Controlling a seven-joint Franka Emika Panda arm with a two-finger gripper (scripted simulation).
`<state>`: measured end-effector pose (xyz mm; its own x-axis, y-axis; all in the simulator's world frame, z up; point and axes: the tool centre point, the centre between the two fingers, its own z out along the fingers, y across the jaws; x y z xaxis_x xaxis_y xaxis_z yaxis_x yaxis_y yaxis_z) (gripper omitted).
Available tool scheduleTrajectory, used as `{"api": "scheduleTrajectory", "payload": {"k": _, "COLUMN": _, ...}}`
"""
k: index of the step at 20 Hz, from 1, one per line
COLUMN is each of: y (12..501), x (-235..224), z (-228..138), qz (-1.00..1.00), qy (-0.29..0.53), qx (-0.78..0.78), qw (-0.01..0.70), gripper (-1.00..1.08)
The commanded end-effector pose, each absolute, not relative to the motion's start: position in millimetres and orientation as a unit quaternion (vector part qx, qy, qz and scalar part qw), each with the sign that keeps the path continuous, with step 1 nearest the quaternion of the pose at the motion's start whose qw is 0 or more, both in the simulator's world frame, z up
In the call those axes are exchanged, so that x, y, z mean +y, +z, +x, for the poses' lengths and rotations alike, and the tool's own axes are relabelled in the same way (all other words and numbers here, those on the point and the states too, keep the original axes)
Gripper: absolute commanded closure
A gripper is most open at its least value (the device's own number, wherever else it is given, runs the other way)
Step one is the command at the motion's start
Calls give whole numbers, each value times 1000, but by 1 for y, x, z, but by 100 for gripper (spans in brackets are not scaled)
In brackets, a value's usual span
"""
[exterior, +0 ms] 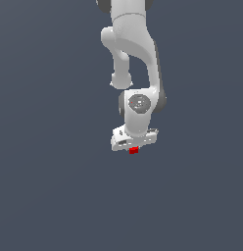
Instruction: Pick up the red cube and move it to a goal position.
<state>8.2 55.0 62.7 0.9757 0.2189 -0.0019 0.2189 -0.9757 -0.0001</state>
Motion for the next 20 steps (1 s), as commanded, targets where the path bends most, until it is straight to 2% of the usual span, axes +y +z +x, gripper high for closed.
{"api": "scheduleTrajectory", "payload": {"k": 1, "y": 77, "x": 52, "z": -3, "qz": 994, "qy": 0, "qx": 110, "qw": 0, "gripper": 108}}
{"api": "scheduleTrajectory", "payload": {"k": 11, "y": 121, "x": 41, "z": -39, "qz": 994, "qy": 0, "qx": 110, "qw": 0, "gripper": 108}}
{"api": "scheduleTrajectory", "payload": {"k": 20, "y": 134, "x": 38, "z": -48, "qz": 994, "qy": 0, "qx": 110, "qw": 0, "gripper": 108}}
